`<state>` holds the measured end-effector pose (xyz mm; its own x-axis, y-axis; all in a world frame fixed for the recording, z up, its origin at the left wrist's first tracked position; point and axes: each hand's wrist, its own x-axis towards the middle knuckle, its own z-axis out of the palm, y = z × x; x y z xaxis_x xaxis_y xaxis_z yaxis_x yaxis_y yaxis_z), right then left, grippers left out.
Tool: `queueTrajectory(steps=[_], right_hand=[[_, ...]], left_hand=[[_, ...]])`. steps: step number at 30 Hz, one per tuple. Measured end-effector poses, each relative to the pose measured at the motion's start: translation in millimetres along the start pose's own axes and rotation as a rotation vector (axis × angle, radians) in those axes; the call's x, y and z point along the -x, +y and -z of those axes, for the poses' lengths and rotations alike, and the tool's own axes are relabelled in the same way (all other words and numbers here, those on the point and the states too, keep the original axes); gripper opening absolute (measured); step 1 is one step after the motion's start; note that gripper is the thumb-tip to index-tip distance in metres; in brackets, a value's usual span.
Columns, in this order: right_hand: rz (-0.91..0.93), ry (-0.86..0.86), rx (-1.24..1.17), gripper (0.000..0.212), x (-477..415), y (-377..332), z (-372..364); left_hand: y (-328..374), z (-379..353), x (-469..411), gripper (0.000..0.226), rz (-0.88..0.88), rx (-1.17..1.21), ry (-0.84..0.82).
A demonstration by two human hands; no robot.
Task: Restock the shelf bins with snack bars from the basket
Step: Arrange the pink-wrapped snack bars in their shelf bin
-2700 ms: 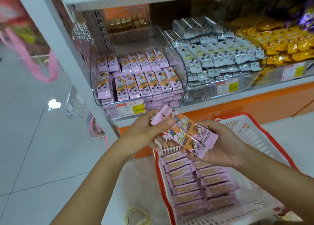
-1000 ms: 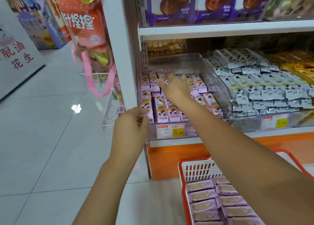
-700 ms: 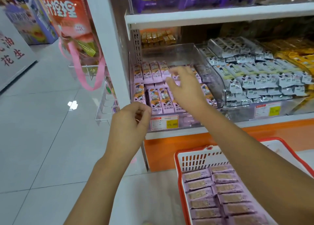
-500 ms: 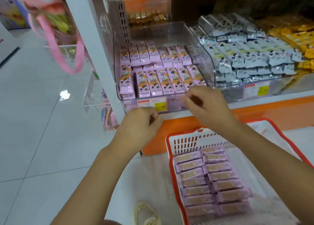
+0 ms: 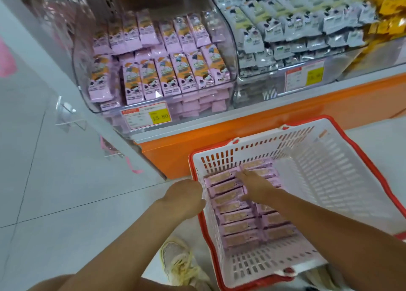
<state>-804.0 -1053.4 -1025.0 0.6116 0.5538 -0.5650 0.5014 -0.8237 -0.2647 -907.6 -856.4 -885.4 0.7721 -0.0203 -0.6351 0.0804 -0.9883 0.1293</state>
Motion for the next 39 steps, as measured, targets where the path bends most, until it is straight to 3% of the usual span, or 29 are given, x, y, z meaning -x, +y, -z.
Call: queueTrajectory(steps=[3,7,11,15,20,22,24,26,28,31,34,36,39], right_hand=[[-0.017,0.038,0.164,0.090,-8.5,-3.6,-12.4],[0.030,0.088,0.326,0.077,-16.6,-13.1,-27.8],[0.003,0.072,0.238,0.078,-17.9,-15.4,-36.1],[0.090,0.088,0.063,0.070,1.3,-9.4,-20.0],[0.097,0.003,-0.569,0.038,54.4,-1.7,27.2],[0.075,-0.199,-1.032,0.043,80.5,-3.7,50.0],[0.089,-0.451,-1.639,0.056,101.5,-5.1,64.0],[0.226,-0.662,-1.957,0.054,118.4,-14.5,74.4],[0.348,-0.746,-2.015,0.053,129.7,-29.8,80.1],[0.442,-0.707,-2.072,0.057,136.6,-44.9,90.6],[0.414,-0.625,-2.057,0.049,144.4,-57.0,115.3],[0.338,-0.363,-1.854,0.043,152.2,-71.0,141.3],[0.256,0.236,-1.291,0.051,162.8,-95.4,178.0]], left_hand=[[1.0,-0.3,-5.6,0.024,0.016,-0.025,-0.015],[-0.6,5.1,-8.8,0.030,-0.005,-0.014,-0.021],[-3.8,7.7,-10.9,0.034,0.000,0.021,-0.067],[-0.2,16.4,-3.2,0.029,-0.015,0.025,-0.051],[-0.3,31.2,4.9,0.053,-0.017,0.084,0.035],[-0.8,40.8,9.5,0.075,-0.029,0.185,0.075],[3.5,53.1,19.6,0.082,-0.101,0.409,0.110],[13.3,66.4,33.0,0.061,-0.231,0.675,0.098],[25.1,77.5,46.2,0.033,-0.320,0.902,0.067],[35.5,89.1,59.0,0.015,-0.295,1.156,0.136],[32.5,96.8,64.4,0.008,-0.231,1.300,0.251],[26.2,102.9,66.5,0.013,-0.187,1.385,0.335],[13.0,112.2,67.6,0.027,-0.146,1.464,0.484]])
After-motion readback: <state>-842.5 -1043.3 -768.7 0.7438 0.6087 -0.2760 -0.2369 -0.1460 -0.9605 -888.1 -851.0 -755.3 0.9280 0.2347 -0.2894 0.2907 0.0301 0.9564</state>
